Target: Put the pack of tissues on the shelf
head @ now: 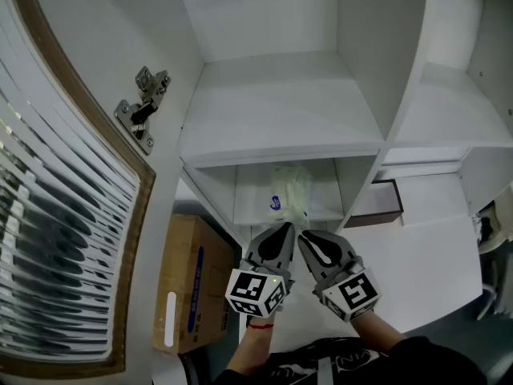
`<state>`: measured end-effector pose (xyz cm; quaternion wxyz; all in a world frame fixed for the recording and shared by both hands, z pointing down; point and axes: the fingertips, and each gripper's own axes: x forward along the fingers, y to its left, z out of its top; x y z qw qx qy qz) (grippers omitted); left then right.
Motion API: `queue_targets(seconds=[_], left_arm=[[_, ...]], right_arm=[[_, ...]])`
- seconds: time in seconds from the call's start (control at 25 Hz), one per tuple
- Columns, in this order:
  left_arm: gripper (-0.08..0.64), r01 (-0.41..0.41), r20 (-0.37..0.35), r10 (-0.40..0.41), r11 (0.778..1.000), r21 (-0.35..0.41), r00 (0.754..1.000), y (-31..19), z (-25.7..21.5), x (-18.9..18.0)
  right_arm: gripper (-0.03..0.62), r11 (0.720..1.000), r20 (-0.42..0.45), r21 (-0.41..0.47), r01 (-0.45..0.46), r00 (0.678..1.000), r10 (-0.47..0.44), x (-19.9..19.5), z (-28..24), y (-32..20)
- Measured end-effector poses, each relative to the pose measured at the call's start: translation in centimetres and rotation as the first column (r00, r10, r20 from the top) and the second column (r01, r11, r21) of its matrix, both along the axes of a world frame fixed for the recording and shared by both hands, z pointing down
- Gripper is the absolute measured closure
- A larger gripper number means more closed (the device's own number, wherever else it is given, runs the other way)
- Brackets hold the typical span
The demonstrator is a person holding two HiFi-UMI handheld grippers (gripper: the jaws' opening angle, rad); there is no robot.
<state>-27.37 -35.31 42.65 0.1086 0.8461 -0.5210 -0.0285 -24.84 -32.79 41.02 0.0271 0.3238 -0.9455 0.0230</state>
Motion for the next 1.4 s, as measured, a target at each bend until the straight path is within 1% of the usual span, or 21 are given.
queue_targets(seconds=[0.16,0.4,1.08,1.24,1.4], left_arm=[[0.555,0.000,0.006,0.000,1.000,-0.003,1.000,0.1,0.1,-0.2],[0.555,0.008,0.006,-0.008,1.000,0.000,1.000,0.4,-0.2,-0.7],[0.555,0.023,-0.016,-0.023,1.000,-0.013,1.000,1.8,0.5,-1.3],[0.555,0.029,-0.016,-0.030,0.999,-0.022,0.999,2.1,0.7,-1.4],[0.555,0.032,-0.017,-0.032,0.999,-0.025,0.999,2.2,1.0,-1.5]], right_arm=[[0.565,0.998,-0.016,-0.038,-0.039,0.999,0.039,-0.2,0.6,-1.3],[0.565,0.994,-0.040,-0.062,-0.095,0.995,0.093,-0.3,0.8,-3.4],[0.565,0.980,-0.112,-0.113,-0.162,0.982,0.150,-1.6,1.1,-5.8],[0.566,0.979,-0.108,-0.118,-0.167,0.982,0.154,-1.6,1.0,-5.9],[0.566,0.980,-0.067,-0.123,-0.158,0.986,0.151,-1.5,0.9,-5.8]])
